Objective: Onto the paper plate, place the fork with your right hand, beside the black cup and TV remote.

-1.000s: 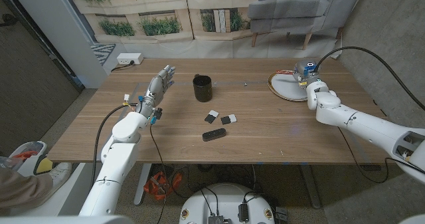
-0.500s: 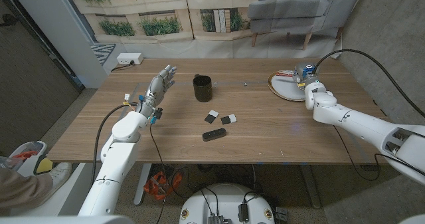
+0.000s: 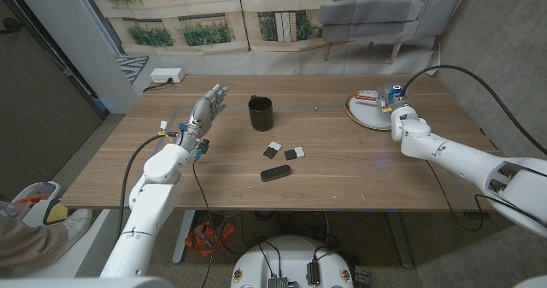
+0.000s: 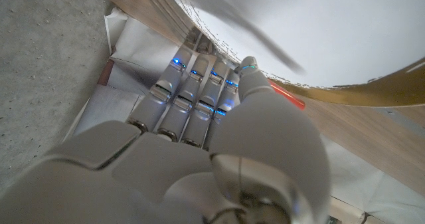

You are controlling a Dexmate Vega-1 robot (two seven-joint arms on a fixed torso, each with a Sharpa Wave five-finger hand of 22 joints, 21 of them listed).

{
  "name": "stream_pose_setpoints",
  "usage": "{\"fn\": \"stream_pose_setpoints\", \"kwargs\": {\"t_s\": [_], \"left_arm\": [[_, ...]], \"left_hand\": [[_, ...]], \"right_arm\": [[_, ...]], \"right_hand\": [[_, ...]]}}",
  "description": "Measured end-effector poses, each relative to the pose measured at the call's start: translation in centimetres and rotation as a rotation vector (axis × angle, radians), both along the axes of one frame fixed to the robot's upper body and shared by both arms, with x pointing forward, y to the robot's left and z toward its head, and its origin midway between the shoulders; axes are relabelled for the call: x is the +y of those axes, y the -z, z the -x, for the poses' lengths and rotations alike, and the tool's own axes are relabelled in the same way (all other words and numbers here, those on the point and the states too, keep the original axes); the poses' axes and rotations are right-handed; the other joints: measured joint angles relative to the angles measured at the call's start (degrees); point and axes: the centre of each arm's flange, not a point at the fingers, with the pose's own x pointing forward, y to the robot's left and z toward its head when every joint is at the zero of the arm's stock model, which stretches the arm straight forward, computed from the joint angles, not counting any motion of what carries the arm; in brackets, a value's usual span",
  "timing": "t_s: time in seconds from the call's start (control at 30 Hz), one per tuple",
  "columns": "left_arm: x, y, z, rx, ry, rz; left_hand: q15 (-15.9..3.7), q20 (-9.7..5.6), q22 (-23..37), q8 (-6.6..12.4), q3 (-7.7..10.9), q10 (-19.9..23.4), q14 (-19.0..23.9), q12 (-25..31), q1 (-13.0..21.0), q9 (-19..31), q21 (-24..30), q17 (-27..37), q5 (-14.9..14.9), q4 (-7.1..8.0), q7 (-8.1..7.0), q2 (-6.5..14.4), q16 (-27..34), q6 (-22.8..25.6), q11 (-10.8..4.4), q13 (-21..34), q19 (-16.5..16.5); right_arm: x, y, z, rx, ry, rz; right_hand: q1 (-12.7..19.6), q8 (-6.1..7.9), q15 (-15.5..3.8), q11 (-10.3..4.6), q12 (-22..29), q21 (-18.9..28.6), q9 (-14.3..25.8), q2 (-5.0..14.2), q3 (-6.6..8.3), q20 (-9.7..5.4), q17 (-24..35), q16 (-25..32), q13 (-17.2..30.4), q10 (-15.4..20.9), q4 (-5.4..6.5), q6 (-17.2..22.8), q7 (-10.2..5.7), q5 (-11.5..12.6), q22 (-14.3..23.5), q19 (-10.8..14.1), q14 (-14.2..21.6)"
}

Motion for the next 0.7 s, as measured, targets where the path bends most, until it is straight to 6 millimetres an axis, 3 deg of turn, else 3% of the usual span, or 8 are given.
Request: {"fn": "stream_pose_setpoints", "kwargs": {"t_s": [0.7], "left_arm": [[0.0,0.1,-0.3,0.010,0.000,0.003]], "left_hand": [[0.00,0.42,0.0,0.00,0.01,0.0,0.0,0.0,-0.3,0.0,0.0,0.0,0.0,0.00,-0.24,0.3,0.0,0.2,0.01,0.0,-0.4]], "right_arm": [[0.4,0.6,-1.5,0.050,0.009,0.007]], "right_hand": [[-0.1,0.00,0.00,-0.31,0.0,0.2,0.0,0.05,0.01,-0.09,0.1,-0.4,0.0,-0.3,0.01,-0.1,-0.09,0.0,0.0,-0.5,0.0]]}}
